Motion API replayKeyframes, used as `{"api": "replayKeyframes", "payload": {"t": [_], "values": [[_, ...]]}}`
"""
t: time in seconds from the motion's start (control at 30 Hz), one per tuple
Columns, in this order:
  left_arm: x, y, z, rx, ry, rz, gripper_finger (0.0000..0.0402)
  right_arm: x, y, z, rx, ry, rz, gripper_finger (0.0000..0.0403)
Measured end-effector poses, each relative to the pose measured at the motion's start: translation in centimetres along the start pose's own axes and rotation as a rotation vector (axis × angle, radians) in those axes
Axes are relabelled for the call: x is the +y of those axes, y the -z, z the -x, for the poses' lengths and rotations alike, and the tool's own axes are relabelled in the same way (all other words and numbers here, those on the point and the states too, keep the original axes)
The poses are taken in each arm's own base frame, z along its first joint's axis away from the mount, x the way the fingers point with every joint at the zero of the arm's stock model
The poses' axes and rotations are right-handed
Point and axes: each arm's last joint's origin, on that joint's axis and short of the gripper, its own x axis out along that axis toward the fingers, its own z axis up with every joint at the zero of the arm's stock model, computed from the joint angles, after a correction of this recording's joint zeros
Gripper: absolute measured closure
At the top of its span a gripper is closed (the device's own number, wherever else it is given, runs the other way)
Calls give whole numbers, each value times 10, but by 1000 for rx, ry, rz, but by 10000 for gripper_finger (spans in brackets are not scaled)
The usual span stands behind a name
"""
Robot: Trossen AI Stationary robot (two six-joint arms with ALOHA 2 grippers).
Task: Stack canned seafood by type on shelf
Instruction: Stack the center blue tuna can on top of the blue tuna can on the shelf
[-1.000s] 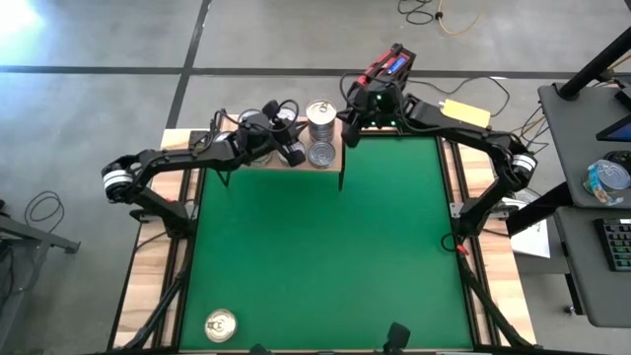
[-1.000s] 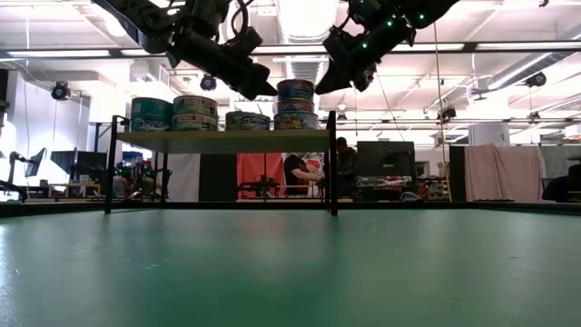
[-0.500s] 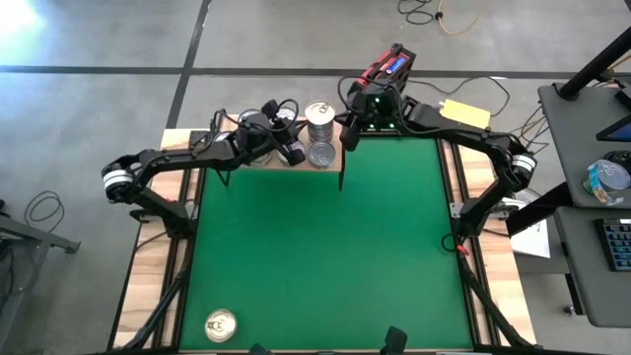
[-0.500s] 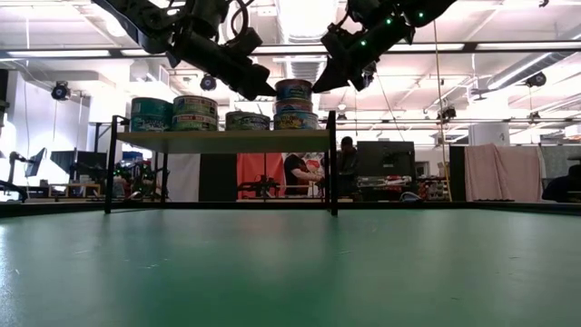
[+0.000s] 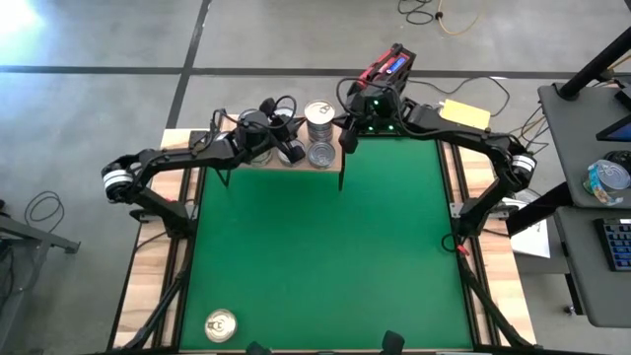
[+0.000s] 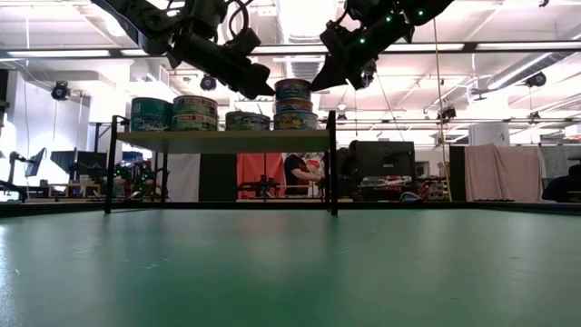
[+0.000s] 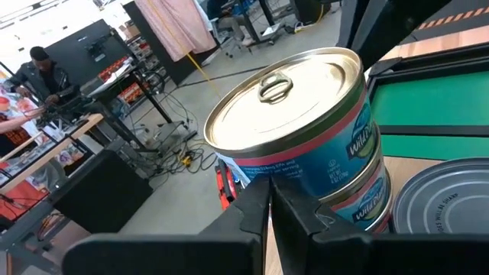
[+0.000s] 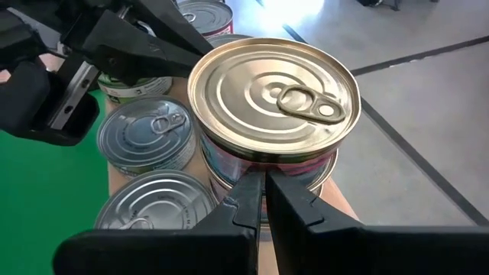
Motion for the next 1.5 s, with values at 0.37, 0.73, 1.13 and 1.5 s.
{"api": "replayKeyframes", "payload": {"t": [0.37,0.73,1.13,1.5], "values": [[1,1,1,27,-43,9,401,1,1,1,13,-4,-24,390],[-6,-3,12,79,13,-13,401,3,0,13,36,-5,-41,390],[-19,8,5,128,93,-53,401,6,-2,20,43,-11,-30,390],[-23,14,-6,117,68,-56,401,8,-2,20,45,-14,-27,390]]}}
